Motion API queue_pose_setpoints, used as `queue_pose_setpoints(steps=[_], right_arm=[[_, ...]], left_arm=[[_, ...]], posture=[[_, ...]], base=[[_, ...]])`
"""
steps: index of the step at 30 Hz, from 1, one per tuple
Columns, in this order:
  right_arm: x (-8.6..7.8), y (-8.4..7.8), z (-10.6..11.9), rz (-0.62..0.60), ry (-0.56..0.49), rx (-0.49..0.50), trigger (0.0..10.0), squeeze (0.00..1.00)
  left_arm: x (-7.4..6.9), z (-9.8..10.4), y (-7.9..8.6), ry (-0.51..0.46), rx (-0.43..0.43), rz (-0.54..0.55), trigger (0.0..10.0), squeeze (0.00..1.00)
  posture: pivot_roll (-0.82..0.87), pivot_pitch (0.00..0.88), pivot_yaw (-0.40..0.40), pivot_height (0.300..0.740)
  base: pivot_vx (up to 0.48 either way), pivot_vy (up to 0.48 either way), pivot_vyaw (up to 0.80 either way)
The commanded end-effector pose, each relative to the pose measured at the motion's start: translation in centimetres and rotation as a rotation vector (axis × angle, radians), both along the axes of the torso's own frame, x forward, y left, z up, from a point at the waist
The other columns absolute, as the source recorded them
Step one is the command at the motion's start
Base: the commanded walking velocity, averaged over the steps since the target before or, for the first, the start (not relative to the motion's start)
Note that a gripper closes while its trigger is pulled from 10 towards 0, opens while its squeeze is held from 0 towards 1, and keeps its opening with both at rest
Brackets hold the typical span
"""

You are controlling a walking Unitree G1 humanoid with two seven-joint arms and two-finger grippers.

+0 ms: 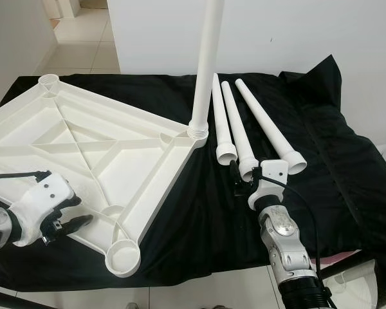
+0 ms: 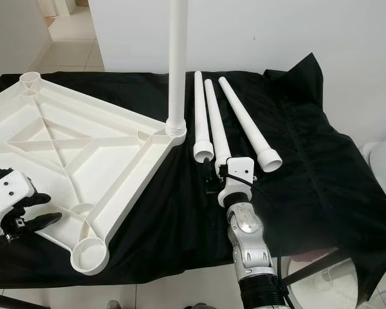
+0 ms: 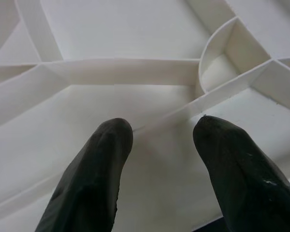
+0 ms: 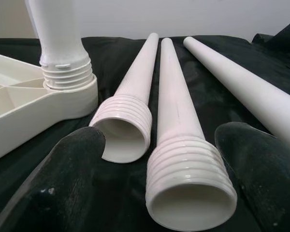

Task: Building children table

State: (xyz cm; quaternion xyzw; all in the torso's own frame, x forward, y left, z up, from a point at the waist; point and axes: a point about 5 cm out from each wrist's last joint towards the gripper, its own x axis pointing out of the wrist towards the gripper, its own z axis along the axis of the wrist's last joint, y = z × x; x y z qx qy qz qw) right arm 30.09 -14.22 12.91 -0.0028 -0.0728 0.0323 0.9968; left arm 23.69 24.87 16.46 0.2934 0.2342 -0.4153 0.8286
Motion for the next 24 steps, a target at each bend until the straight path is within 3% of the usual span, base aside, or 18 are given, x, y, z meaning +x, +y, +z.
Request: queue_pose_setpoints(steps=[1, 8, 16, 21, 24], right_arm=[[-0.1, 0.0, -0.3, 0.000, 0.005, -0.003, 10.0, 0.00], [-0.3, -0.1, -0.3, -0.017, 0.003, -0.002, 10.0, 0.00], [-0.3, 0.0, -0.3, -0.020, 0.004, 0.001, 10.0, 0.00], [-0.2, -0.1, -0.1, -0.030, 0.000, 0.004, 10.0, 0.00], [-0.1, -0.2, -0.1, -0.036, -0.002, 0.004, 10.0, 0.00]], left_arm=[[-1.6, -1.1, -0.4, 0.265, -0.009, -0.254, 10.0, 0.00], [0.8, -0.5, -0.6, 0.161, 0.042, -0.261, 10.0, 0.00], [1.4, -1.2, -1.0, 0.178, 0.066, -0.294, 10.0, 0.00], [2.6, -1.7, -1.5, 0.174, 0.077, -0.315, 10.0, 0.00], [3.7, -2.6, -1.3, 0.165, 0.128, -0.302, 10.0, 0.00]], posture=[[0.00, 0.075, -0.018, 0.740], [-0.02, 0.082, -0.008, 0.740], [-0.03, 0.091, -0.002, 0.740], [-0.03, 0.096, 0.003, 0.740], [-0.03, 0.103, 0.005, 0.740]], base=[[0.000, 0.000, 0.00], [0.000, 0.000, 0.00], [0.000, 0.000, 0.00], [0.000, 0.000, 0.00], [0.000, 0.000, 0.00]])
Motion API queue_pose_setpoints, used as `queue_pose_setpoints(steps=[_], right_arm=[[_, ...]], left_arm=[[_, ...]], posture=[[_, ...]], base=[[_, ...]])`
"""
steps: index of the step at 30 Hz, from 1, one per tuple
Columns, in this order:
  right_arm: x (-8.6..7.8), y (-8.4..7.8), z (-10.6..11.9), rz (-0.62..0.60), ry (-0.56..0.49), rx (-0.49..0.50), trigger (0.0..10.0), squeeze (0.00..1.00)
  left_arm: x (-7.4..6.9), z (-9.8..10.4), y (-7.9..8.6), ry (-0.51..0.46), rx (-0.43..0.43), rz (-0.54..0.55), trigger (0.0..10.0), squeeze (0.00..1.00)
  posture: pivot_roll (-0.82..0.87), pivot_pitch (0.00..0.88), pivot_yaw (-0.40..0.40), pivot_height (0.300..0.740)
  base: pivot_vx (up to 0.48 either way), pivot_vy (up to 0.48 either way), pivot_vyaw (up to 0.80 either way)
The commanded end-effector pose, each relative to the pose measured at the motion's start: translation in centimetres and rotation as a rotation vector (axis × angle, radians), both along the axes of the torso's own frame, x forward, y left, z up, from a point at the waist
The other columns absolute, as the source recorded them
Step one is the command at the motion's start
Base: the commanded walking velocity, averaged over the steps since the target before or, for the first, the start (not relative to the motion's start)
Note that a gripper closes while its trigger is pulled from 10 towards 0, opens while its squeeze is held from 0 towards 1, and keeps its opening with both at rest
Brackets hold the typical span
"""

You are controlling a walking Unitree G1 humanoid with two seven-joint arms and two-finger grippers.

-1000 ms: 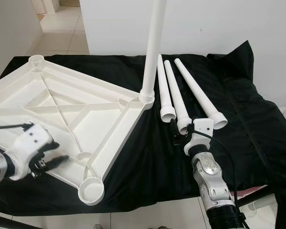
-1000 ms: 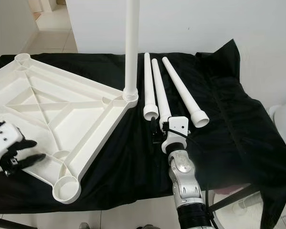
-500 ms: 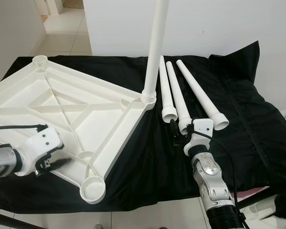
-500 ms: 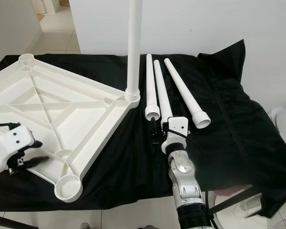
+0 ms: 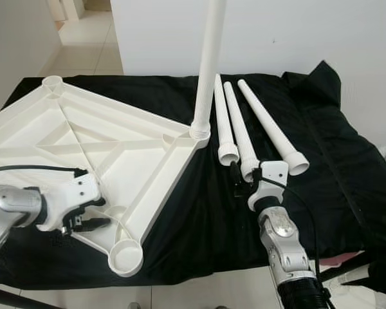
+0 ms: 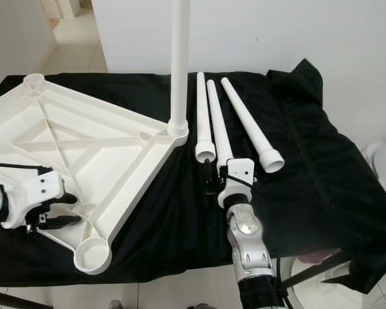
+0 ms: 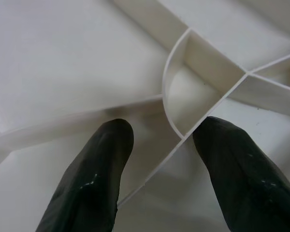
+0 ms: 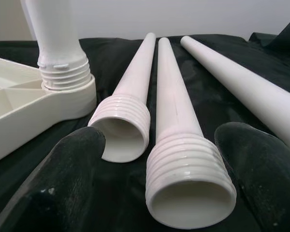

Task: Building children table

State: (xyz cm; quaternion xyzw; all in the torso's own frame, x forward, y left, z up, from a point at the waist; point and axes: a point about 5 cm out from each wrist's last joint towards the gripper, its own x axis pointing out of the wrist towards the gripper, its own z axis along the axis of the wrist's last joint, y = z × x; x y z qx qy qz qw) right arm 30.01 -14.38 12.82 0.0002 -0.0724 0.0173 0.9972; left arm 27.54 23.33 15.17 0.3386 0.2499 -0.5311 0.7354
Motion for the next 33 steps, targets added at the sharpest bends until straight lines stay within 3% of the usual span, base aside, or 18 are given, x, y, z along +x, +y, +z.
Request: queue_pose_setpoints(steps=[1, 9, 10, 11, 12, 13, 14, 24, 29, 32, 33], right_arm=[[0.0, 0.0, 0.0, -0.007, -0.003, -0.004, 10.0, 0.00], [0.0, 0.0, 0.1, -0.014, -0.006, 0.002, 10.0, 0.00], [0.0, -0.1, 0.1, -0.016, -0.007, 0.003, 10.0, 0.00], [0.0, -0.1, 0.1, -0.016, -0.007, 0.003, 10.0, 0.00], [0.1, -0.1, 0.2, -0.020, -0.008, 0.003, 10.0, 0.00], [0.1, -0.1, 0.2, -0.020, -0.008, 0.003, 10.0, 0.00], [0.1, -0.2, 0.2, -0.026, -0.009, 0.004, 10.0, 0.00], [0.1, -0.2, 0.3, -0.038, -0.010, 0.011, 10.0, 0.00], [0.3, -0.2, 0.4, -0.047, -0.016, 0.019, 10.0, 0.00], [0.4, -0.2, 0.4, -0.049, -0.016, 0.020, 10.0, 0.00], [0.4, -0.1, 0.4, -0.050, -0.018, 0.021, 10.0, 0.00]], left_arm=[[0.0, -1.5, 0.3, 0.055, 0.061, -0.016, 10.0, 0.00], [1.4, -2.3, 0.7, 0.041, 0.085, 0.051, 10.0, 0.00], [1.5, -2.4, 0.8, 0.045, 0.081, 0.056, 5.5, 0.00], [1.5, -2.4, 0.8, 0.045, 0.081, 0.056, 5.5, 0.00], [1.8, -2.4, 0.7, 0.038, 0.067, 0.061, 1.5, 0.00], [1.8, -2.4, 0.7, 0.038, 0.067, 0.061, 1.5, 0.00], [2.1, -2.3, 0.6, 0.021, 0.054, 0.067, 0.0, 0.00], [2.8, -2.5, -2.1, -0.043, -0.048, 0.010, 0.0, 0.00], [3.6, -1.8, -6.5, -0.148, -0.173, -0.054, 0.0, 0.00], [3.6, -1.7, -7.2, -0.153, -0.195, -0.067, 0.0, 0.00], [3.7, -1.4, -8.1, -0.180, -0.224, -0.079, 10.0, 0.00]], posture=[[-0.03, 0.104, 0.004, 0.740], [-0.04, 0.112, 0.011, 0.740], [-0.04, 0.114, 0.014, 0.740], [-0.04, 0.114, 0.014, 0.740], [-0.04, 0.119, 0.017, 0.740], [-0.04, 0.119, 0.017, 0.740], [-0.04, 0.123, 0.021, 0.740], [-0.04, 0.132, 0.023, 0.740], [-0.04, 0.134, 0.026, 0.740], [-0.04, 0.133, 0.028, 0.740], [-0.05, 0.129, 0.033, 0.740]], base=[[0.000, 0.000, 0.00], [0.000, 0.000, 0.00], [0.000, 0.000, 0.00], [0.000, 0.000, 0.00], [0.000, 0.000, 0.00], [0.000, 0.000, 0.00], [0.000, 0.000, 0.00], [0.000, 0.000, 0.00], [0.000, 0.000, 0.00], [0.000, 0.000, 0.00], [0.000, 0.000, 0.00]])
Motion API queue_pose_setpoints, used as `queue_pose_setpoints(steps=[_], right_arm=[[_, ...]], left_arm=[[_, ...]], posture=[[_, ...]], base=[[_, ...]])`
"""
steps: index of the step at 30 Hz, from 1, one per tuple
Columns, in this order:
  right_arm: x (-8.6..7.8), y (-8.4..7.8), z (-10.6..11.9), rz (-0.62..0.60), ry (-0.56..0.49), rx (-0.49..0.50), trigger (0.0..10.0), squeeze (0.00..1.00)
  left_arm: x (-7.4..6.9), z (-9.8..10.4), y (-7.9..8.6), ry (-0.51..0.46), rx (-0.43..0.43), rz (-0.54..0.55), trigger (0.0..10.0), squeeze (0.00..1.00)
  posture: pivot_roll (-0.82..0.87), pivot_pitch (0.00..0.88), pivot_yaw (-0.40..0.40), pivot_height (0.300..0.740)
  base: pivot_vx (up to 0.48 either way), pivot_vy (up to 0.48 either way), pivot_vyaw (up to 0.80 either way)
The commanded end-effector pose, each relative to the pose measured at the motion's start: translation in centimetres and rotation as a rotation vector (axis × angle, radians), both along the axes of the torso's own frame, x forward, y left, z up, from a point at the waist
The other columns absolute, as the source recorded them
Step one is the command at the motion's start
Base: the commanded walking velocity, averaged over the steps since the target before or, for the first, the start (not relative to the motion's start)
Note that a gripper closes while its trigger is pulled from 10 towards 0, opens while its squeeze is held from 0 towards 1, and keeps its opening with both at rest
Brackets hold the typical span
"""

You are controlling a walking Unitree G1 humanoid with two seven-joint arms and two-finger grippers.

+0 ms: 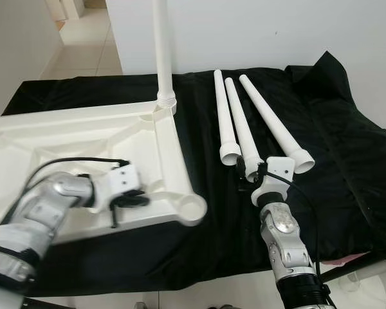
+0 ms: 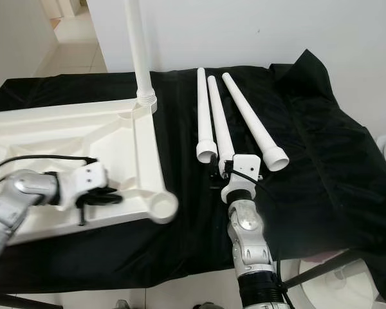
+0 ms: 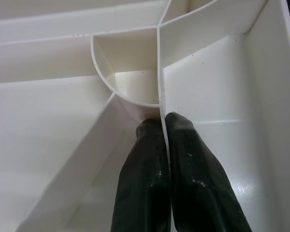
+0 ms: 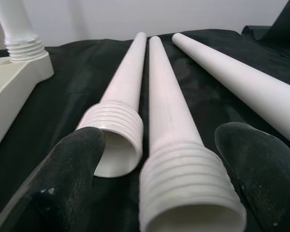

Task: Building children table

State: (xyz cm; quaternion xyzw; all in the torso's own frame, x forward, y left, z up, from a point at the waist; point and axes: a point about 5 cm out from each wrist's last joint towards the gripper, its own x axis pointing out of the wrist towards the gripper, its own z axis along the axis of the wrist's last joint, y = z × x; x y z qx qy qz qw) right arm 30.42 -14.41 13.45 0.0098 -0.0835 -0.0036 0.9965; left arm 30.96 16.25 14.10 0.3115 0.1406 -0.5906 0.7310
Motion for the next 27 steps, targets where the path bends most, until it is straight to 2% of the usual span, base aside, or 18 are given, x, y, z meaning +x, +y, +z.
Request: queue_pose_setpoints(steps=[1, 4, 8, 9, 16, 18, 21, 22, 25, 26, 27], right_arm=[[0.0, -0.1, -0.2, -0.010, 0.004, -0.001, 10.0, 0.00], [0.1, -0.1, -0.2, -0.016, 0.000, 0.002, 10.0, 0.00], [0.2, -0.1, -0.1, -0.019, -0.001, 0.005, 10.0, 0.00], [0.2, -0.1, -0.1, -0.020, -0.003, 0.006, 10.0, 0.00], [0.1, -0.1, 0.0, -0.025, -0.012, 0.009, 10.0, 0.00], [0.0, 0.1, 0.2, -0.018, -0.030, 0.019, 10.0, 0.00], [0.0, 0.1, 0.3, -0.016, -0.033, 0.021, 10.0, 0.00], [0.0, 0.2, 0.3, -0.013, -0.038, 0.023, 10.0, 0.00], [0.0, 0.2, 0.5, -0.006, -0.054, 0.034, 10.0, 0.00], [0.0, 0.2, 0.5, -0.006, -0.054, 0.034, 10.0, 0.00], [0.0, 0.3, 0.5, -0.003, -0.055, 0.035, 10.0, 0.00]], left_arm=[[0.3, -0.3, -1.0, -0.080, -0.051, 0.080, 10.0, 0.00], [0.8, 0.4, -2.9, -0.145, -0.113, 0.083, 10.0, 0.00], [1.2, 0.6, -3.1, -0.146, -0.132, 0.112, 10.0, 0.00], [1.4, 0.7, -3.1, -0.148, -0.141, 0.128, 10.0, 1.00], [1.9, 1.6, -2.7, -0.183, -0.161, 0.172, 10.0, 1.00], [2.1, 2.9, -1.8, -0.222, -0.189, 0.203, 10.0, 1.00], [2.1, 3.2, -1.7, -0.227, -0.195, 0.207, 10.0, 1.00], [2.0, 3.5, -1.5, -0.230, -0.209, 0.207, 10.0, 0.00], [2.0, 5.2, -0.5, -0.290, -0.271, 0.254, 10.0, 0.00], [2.0, 5.2, -0.5, -0.290, -0.271, 0.254, 10.0, 0.00], [2.3, 6.1, 0.1, -0.307, -0.326, 0.308, 10.0, 0.00]], posture=[[-0.05, 0.129, 0.033, 0.740], [-0.05, 0.127, 0.035, 0.740], [-0.05, 0.126, 0.038, 0.740], [-0.05, 0.125, 0.040, 0.740], [-0.05, 0.128, 0.043, 0.740], [-0.05, 0.129, 0.042, 0.740], [-0.05, 0.129, 0.042, 0.740], [-0.04, 0.130, 0.042, 0.740], [-0.04, 0.130, 0.039, 0.740], [-0.04, 0.130, 0.039, 0.740], [-0.03, 0.130, 0.036, 0.740]], base=[[0.000, 0.000, 0.00], [0.000, 0.000, 0.00], [0.000, 0.000, 0.00], [0.000, 0.000, 0.00], [0.000, 0.000, 0.00], [0.000, 0.000, 0.00], [0.000, 0.000, 0.00], [0.000, 0.000, 0.00], [0.000, 0.000, 0.00], [0.000, 0.000, 0.00], [0.000, 0.000, 0.00]])
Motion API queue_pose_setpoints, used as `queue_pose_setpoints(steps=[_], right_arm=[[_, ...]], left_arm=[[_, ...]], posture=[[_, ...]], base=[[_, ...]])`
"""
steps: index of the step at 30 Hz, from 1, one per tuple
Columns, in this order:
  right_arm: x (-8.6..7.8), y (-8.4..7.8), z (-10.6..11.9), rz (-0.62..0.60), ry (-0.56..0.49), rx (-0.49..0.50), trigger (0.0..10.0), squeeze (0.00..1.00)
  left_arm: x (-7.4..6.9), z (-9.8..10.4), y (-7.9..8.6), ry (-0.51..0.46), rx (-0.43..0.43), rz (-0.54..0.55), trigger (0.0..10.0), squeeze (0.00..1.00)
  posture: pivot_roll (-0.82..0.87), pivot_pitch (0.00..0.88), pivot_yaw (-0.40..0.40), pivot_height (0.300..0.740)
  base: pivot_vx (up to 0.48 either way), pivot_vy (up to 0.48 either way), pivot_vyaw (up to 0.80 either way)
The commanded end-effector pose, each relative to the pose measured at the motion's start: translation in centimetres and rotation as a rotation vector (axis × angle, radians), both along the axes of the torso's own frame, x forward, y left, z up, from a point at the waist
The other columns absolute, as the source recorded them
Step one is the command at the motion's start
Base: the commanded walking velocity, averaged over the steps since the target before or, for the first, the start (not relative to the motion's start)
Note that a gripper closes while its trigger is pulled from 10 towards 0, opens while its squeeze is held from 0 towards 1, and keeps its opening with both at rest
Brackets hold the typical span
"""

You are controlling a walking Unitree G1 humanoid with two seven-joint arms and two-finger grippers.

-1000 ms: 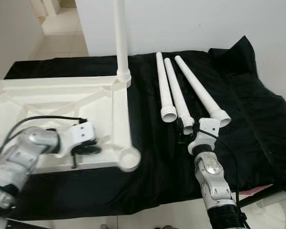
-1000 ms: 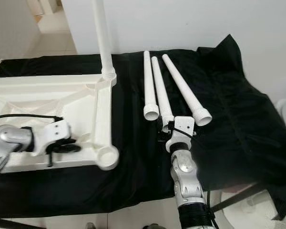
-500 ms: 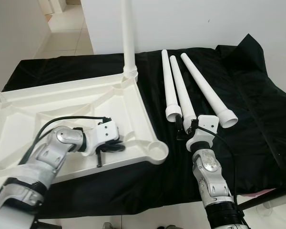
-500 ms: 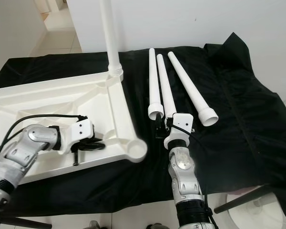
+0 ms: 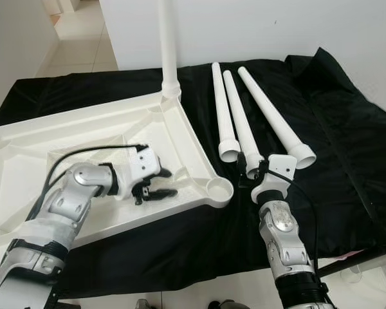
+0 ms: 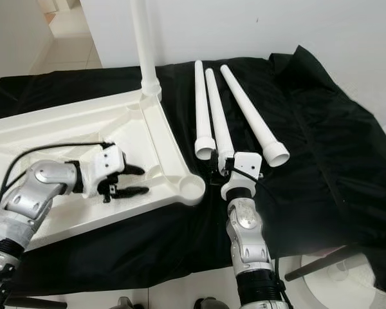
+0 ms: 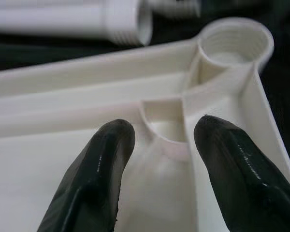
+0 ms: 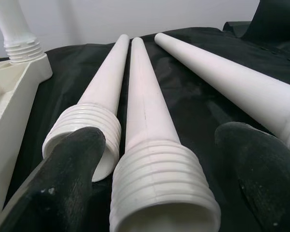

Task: Building children table

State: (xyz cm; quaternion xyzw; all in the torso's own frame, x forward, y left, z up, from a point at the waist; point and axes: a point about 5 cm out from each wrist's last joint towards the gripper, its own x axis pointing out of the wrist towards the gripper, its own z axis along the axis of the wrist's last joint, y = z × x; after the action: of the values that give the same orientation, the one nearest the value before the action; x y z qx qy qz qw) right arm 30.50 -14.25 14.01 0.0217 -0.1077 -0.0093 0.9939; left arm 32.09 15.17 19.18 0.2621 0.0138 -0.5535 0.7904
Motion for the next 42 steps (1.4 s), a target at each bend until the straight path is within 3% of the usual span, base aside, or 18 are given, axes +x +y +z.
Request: queue_pose_setpoints(steps=[1, 5, 10, 16, 21, 22, 23, 30, 42], right_arm=[[0.0, 0.2, 0.0, 0.009, -0.006, 0.011, 10.0, 0.00], [0.0, 0.2, -0.1, 0.012, -0.007, 0.014, 10.0, 0.00], [0.1, 0.3, -0.2, 0.013, -0.007, 0.018, 10.0, 0.00], [0.3, 0.5, -0.2, 0.016, -0.007, 0.025, 10.0, 0.00], [0.9, 0.2, -0.2, 0.005, 0.001, 0.024, 10.0, 0.00], [0.9, 0.2, -0.2, 0.005, 0.001, 0.024, 10.0, 0.00], [1.0, -0.1, -0.3, -0.007, 0.007, 0.018, 10.0, 0.00], [1.0, -0.6, -0.4, -0.016, 0.014, 0.014, 10.0, 0.00], [2.5, -2.7, -1.5, 0.072, 0.089, -0.005, 10.0, 0.00]], left_arm=[[1.3, 1.6, 1.5, -0.116, -0.135, 0.289, 10.0, 0.00], [0.9, 2.8, 2.8, -0.122, -0.248, 0.368, 10.0, 0.00], [0.6, 2.5, 3.3, -0.082, -0.335, 0.455, 10.0, 0.00], [0.8, 1.3, 2.2, -0.033, -0.400, 0.533, 10.0, 0.00], [1.0, 0.4, 0.1, -0.009, -0.522, 0.630, 10.0, 0.00], [1.0, 0.4, 0.1, -0.009, -0.522, 0.630, 10.0, 0.00], [0.6, 0.2, -0.9, -0.013, -0.538, 0.617, 10.0, 0.00], [0.4, 0.3, -1.8, -0.037, -0.529, 0.592, 10.0, 0.00], [1.9, 1.5, -4.7, -0.065, -0.553, 0.575, 10.0, 0.00]], posture=[[-0.03, 0.130, 0.036, 0.740], [-0.01, 0.129, 0.034, 0.740], [0.00, 0.126, 0.032, 0.740], [0.00, 0.118, 0.025, 0.740], [-0.02, 0.108, 0.026, 0.740], [-0.02, 0.108, 0.026, 0.740], [-0.02, 0.105, 0.027, 0.740], [-0.03, 0.098, 0.023, 0.740], [-0.07, 0.069, -0.009, 0.740]], base=[[0.000, 0.000, 0.00], [0.000, 0.000, 0.00], [0.000, 0.000, 0.00], [0.000, 0.000, 0.00], [0.000, 0.000, 0.00], [0.000, 0.000, 0.00], [0.000, 0.000, 0.00], [0.000, 0.000, 0.00], [0.000, 0.000, 0.00]])
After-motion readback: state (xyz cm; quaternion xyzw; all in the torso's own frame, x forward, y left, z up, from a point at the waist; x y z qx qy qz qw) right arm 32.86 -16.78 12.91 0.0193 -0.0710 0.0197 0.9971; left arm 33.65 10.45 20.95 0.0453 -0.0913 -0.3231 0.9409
